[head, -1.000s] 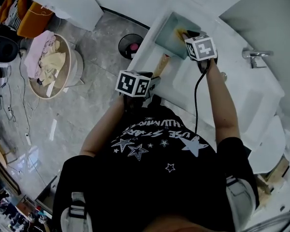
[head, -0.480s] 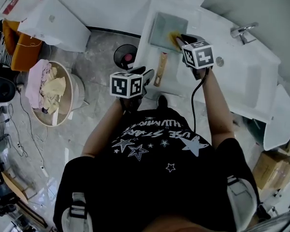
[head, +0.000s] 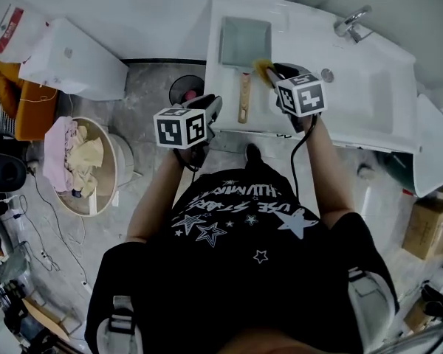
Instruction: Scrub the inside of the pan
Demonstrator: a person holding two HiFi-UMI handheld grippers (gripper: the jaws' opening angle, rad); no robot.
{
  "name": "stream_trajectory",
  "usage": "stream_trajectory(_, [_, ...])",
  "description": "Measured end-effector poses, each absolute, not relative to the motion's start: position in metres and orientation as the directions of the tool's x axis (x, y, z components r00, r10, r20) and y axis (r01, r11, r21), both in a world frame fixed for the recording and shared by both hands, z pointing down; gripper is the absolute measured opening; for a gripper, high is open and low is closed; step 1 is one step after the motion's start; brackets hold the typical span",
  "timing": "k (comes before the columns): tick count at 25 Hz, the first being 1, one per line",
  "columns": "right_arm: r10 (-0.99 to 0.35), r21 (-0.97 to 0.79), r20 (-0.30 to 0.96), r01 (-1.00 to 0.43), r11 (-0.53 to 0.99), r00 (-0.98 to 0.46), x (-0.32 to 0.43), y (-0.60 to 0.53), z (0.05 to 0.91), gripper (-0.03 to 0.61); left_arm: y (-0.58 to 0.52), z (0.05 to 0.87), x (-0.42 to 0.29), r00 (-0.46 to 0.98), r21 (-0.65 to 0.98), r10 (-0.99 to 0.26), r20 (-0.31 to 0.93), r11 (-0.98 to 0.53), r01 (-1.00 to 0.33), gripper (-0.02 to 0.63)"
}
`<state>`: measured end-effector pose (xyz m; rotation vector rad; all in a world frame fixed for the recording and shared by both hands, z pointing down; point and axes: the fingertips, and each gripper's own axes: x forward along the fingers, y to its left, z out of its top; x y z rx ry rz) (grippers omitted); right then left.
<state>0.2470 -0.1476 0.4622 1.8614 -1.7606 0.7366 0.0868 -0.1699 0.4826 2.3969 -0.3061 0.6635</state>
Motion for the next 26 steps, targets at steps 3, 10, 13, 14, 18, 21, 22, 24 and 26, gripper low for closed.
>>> stream_trajectory(3, [-0.738,-0.033,0.673,-0.995,-0.091,0.045,0.238,-0.135,0.463,0.077,-0.166,0.48,0.078,0.846,0.504,-0.041,0.531,-0.788,-0.355,0.063])
stream_trajectory(10, [-0.726,-0.043,0.684,-0.99,-0.135,0.069,0.216,-0.11,0.469,0.077,-0.159,0.477,0.058,0.854,0.497,-0.016,0.52,-0.807,-0.318,0.036])
stream_trajectory(13, [-0.724,-0.049,0.686,-0.988,-0.15,0.076,0.203,-0.099,0.473,0.077,-0.153,0.478,0.046,0.855,0.495,-0.004,0.519,-0.814,-0.304,0.029])
stream_trajectory(14, [-0.721,-0.05,0.688,-0.987,-0.155,0.078,0.199,-0.096,0.472,0.077,-0.151,0.478,0.043,0.854,0.494,0.001,0.519,-0.816,-0.299,0.027])
stream_trajectory(18, [-0.716,-0.058,0.692,-0.982,-0.182,0.092,0.184,-0.074,0.47,0.077,-0.135,0.473,0.031,0.854,0.495,0.028,0.519,-0.825,-0.274,0.025])
stream_trajectory(21, [-0.719,-0.063,0.688,-0.978,-0.199,0.102,0.17,-0.062,0.469,0.077,-0.128,0.471,0.018,0.854,0.49,0.041,0.519,-0.832,-0.258,0.025])
stream_trajectory(22, [-0.718,-0.064,0.688,-0.977,-0.204,0.105,0.165,-0.06,0.468,0.077,-0.127,0.47,0.013,0.853,0.49,0.043,0.519,-0.833,-0.257,0.025])
stream_trajectory(24, [-0.716,-0.068,0.69,-0.975,-0.214,0.109,0.157,-0.055,0.466,0.077,-0.124,0.468,0.004,0.853,0.494,0.047,0.52,-0.831,-0.256,0.025])
stream_trajectory(26, [-0.713,-0.071,0.691,-0.972,-0.224,0.114,0.148,-0.05,0.464,0.077,-0.121,0.465,-0.005,0.852,0.499,0.052,0.522,-0.828,-0.255,0.025])
